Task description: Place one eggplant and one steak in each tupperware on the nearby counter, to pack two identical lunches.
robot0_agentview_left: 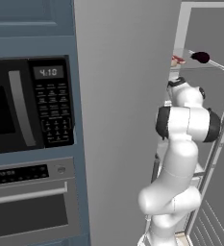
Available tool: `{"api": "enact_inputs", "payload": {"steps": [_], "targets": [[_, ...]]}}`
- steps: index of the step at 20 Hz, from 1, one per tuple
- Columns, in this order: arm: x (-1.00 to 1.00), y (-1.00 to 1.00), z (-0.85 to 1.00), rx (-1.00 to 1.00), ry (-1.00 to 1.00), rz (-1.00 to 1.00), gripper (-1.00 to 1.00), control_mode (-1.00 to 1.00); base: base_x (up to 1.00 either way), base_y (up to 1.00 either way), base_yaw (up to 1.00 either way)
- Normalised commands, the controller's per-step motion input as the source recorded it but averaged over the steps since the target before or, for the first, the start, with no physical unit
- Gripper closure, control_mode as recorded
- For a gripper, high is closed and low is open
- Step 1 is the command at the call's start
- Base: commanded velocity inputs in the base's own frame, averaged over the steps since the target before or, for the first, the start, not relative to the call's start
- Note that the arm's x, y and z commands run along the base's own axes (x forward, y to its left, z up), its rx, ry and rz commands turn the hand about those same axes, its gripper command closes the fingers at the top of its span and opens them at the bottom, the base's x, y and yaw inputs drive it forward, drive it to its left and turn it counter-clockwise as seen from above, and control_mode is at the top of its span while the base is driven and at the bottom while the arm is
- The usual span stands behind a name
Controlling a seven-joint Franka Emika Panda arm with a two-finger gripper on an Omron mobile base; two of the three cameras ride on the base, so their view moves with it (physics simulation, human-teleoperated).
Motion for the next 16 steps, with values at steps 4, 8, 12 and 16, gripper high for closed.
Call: {"api": "enact_inputs", "payload": {"steps": [4, 8, 12, 16], "targets": [[0.32, 0.12, -0.19, -0.01, -0.02, 0.00, 1.00, -1.00, 0.00, 0.00, 0.00], [-0.85, -0.05, 0.23, 0.00, -0.07, -0.03, 1.00, -1.00, 0.00, 0.00, 0.00], [-1.00, -0.06, 0.94, -0.03, -0.16, -0.12, 1.00, -1.00, 0.00, 0.00, 0.00], [-1.00, 0.09, 1.00, -0.14, 0.00, -0.07, 1.00, -1.00, 0.00, 0.00, 0.00]]}}
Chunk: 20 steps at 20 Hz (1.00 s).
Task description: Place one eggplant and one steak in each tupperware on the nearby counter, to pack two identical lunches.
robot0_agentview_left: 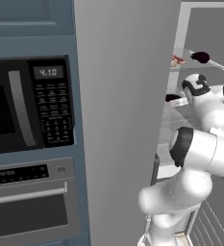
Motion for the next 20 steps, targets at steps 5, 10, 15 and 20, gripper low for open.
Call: {"api": "enact_inputs", "payload": {"steps": [5, 10, 15, 20], "targets": [[-1.00, 0.00, 0.85, -0.02, 0.10, -0.27, 1.00, -1.00, 0.00, 0.00, 0.00], [-1.00, 0.18, 0.00, -0.07, 0.29, -0.30, 1.00, -1.00, 0.00, 0.00, 0.00], [-1.00, 0.42, -0.16, -0.13, 0.36, -0.23, 1.00, -1.00, 0.00, 0.00, 0.00], [-0.80, 0.45, -0.10, -0.14, 0.19, -0.13, 1.00, 1.00, -0.20, 0.13, -0.04]]}}
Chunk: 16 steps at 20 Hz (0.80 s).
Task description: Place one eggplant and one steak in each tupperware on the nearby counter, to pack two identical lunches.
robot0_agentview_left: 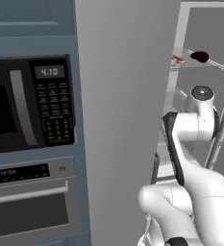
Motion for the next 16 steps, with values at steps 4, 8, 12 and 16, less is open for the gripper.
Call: {"api": "enact_inputs", "payload": {"steps": [4, 8, 12, 16], "targets": [[0.00, 0.00, 0.00, 0.00, 0.00, 0.00, 1.00, 1.00, -1.00, 0.66, -0.29], [0.00, 0.00, 0.00, 0.00, 0.00, 0.00, 1.00, 1.00, -0.99, 0.50, -0.74], [0.00, 0.00, 0.00, 0.00, 0.00, 0.00, 1.00, 1.00, -0.33, 0.02, -1.00], [0.00, 0.00, 0.00, 0.00, 0.00, 0.00, 1.00, 1.00, -0.37, -0.08, -0.93]]}}
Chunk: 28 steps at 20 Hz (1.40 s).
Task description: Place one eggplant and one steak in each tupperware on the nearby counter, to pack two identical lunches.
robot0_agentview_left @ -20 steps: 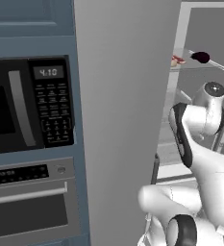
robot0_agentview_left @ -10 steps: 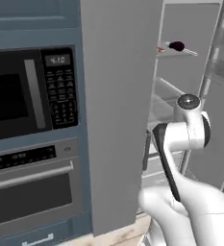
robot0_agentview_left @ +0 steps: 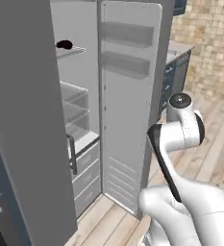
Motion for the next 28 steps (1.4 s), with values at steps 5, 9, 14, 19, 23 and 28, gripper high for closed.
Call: {"api": "enact_inputs", "payload": {"steps": [5, 9, 14, 19, 23, 28], "targets": [[0.00, 0.00, 0.00, 0.00, 0.00, 0.00, 1.00, 1.00, 0.14, -0.71, -0.62], [0.00, 0.00, 0.00, 0.00, 0.00, 0.00, 1.00, 1.00, 1.00, -1.00, -0.03], [0.00, 0.00, 0.00, 0.00, 0.00, 0.00, 1.00, 1.00, 1.00, -1.00, -0.02], [0.00, 0.00, 0.00, 0.00, 0.00, 0.00, 1.00, 1.00, 1.00, -0.96, -0.06], [0.00, 0.00, 0.00, 0.00, 0.00, 0.00, 1.00, 1.00, 1.00, -0.75, 0.00], [0.00, 0.00, 0.00, 0.00, 0.00, 0.00, 1.00, 1.00, 1.00, -0.35, 0.03]]}}
